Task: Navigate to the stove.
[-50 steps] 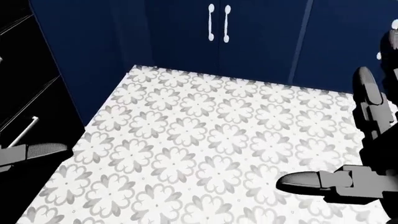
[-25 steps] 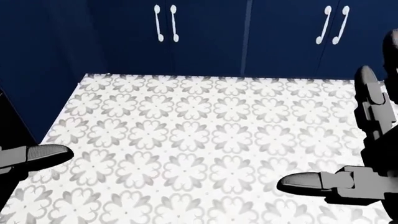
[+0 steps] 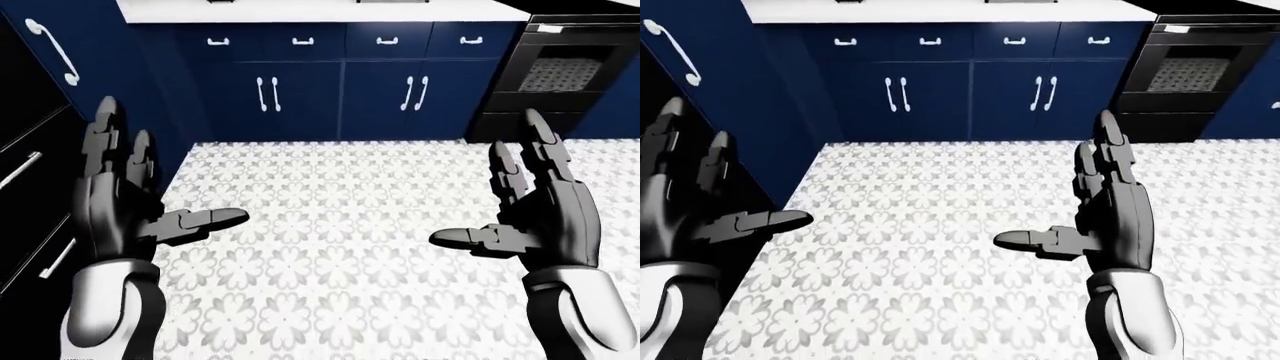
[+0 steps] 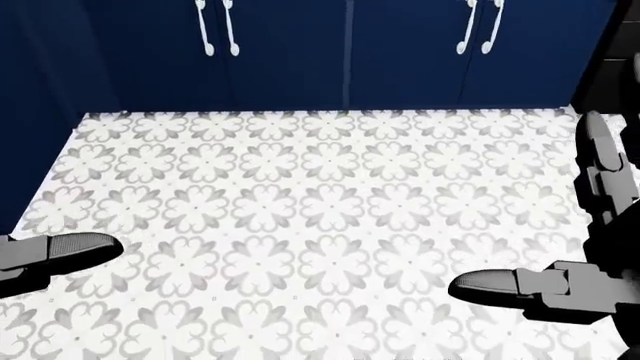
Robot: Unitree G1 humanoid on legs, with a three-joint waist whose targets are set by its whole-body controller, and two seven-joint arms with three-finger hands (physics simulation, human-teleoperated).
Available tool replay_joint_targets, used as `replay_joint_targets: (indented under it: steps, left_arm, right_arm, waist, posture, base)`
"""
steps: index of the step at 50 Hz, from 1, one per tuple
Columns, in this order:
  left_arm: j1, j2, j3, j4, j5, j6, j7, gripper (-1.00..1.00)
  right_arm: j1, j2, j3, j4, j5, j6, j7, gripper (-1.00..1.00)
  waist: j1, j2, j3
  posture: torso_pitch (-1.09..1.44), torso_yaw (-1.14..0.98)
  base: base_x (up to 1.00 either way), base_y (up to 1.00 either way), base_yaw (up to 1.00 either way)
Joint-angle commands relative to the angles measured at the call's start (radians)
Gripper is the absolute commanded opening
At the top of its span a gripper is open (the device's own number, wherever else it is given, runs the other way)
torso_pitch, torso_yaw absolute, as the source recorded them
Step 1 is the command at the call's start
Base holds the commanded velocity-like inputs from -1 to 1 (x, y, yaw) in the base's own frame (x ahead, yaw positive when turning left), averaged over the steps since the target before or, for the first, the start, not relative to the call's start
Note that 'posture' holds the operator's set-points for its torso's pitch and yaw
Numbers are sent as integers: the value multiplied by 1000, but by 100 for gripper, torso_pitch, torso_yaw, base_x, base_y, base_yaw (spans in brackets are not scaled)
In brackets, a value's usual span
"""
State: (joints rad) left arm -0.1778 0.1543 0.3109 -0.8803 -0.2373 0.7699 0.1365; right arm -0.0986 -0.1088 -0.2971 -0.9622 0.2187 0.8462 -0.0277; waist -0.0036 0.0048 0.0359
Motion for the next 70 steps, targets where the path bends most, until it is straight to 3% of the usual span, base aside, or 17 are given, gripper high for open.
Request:
replay_joint_targets:
  steps: [1,12,15,17,18,20,27,32,33,35,40,44,53,56,65,69,70]
  left_arm:
    - [-20,7,0,-29,0,-29,-2,100]
    - [-19,8,1,-23,3,-35,-2,100]
    - [-21,8,2,-23,2,-34,-3,100]
    - [-21,8,0,-22,4,-34,-3,100]
    - [-20,8,-1,-21,4,-36,-3,100]
    - [-21,8,-3,-20,6,-36,-3,100]
    - [-22,7,-9,-23,11,-33,-4,100]
    - [-20,5,-6,-32,9,-26,-4,100]
    - [-18,4,-6,-30,10,-30,-5,100]
    - [-16,3,-8,-28,12,-32,-6,100]
    - [-16,2,-7,-23,13,-38,-7,100]
    - [-16,2,-7,-20,13,-41,-8,100]
    - [-14,2,-7,-17,15,-45,-8,100]
    - [-18,3,-6,-24,12,-34,-7,100]
    - [-24,4,-12,-19,17,-36,-8,100]
    - [-19,2,-13,-19,19,-40,-11,100]
    - [-18,1,-14,-19,19,-41,-11,100]
  right_arm:
    - [-17,-9,-7,-35,2,-33,0,100]
    - [-17,-8,-16,-30,2,-33,-4,100]
    - [-20,-8,-18,-32,7,-24,-9,100]
    - [-21,-9,-15,-32,9,-23,-11,100]
    - [-21,-9,-15,-32,9,-24,-11,100]
    - [-22,-10,-17,-29,9,-25,-12,100]
    - [-25,-14,-22,-32,14,-21,-15,100]
    - [-20,-13,-20,-32,14,-25,-16,100]
    - [-18,-12,-19,-30,13,-29,-16,100]
    - [-16,-11,-18,-26,11,-35,-15,100]
    - [-13,-10,-16,-18,11,-46,-13,100]
    - [-13,-10,-16,-19,11,-45,-14,100]
    - [-15,-10,-19,-27,14,-37,-17,100]
    - [-19,-12,-25,-32,19,-28,-18,100]
    - [-30,-19,-34,-34,29,-19,-31,100]
    - [-18,-17,-11,-22,12,-44,-25,100]
    - [-18,-16,-11,-23,11,-43,-25,100]
  waist:
    - [-1,1,-16]
    - [11,12,-32]
    - [13,-19,-24]
    - [11,-78,-35]
    - [3,-34,-24]
    - [6,-49,-18]
    - [18,-3,-4]
    - [15,78,-14]
    - [25,43,-10]
    - [18,59,-15]
    - [17,20,-15]
    - [17,-77,-30]
    - [16,7,-1]
    - [13,70,-12]
    - [16,16,-14]
    - [16,-84,-30]
    - [11,-59,-24]
  posture:
    - [0,0]
    - [0,0]
    - [0,0]
    - [0,0]
    - [0,0]
    - [0,0]
    - [0,0]
    - [0,0]
    - [0,0]
    - [0,0]
    - [0,0]
    - [0,0]
    - [0,0]
    - [0,0]
    - [0,0]
    - [0,0]
    - [0,0]
  base:
    - [0,0,0]
    - [0,-9,0]
    - [0,-16,0]
    - [0,-16,0]
    - [0,-16,0]
    - [0,-16,0]
    - [0,-16,0]
    - [0,-16,0]
    - [0,-16,0]
    - [0,-15,0]
    - [0,-15,0]
    - [0,-15,0]
    - [0,-15,0]
    - [0,-15,0]
    - [0,-15,0]
    - [0,-15,0]
    - [0,-15,0]
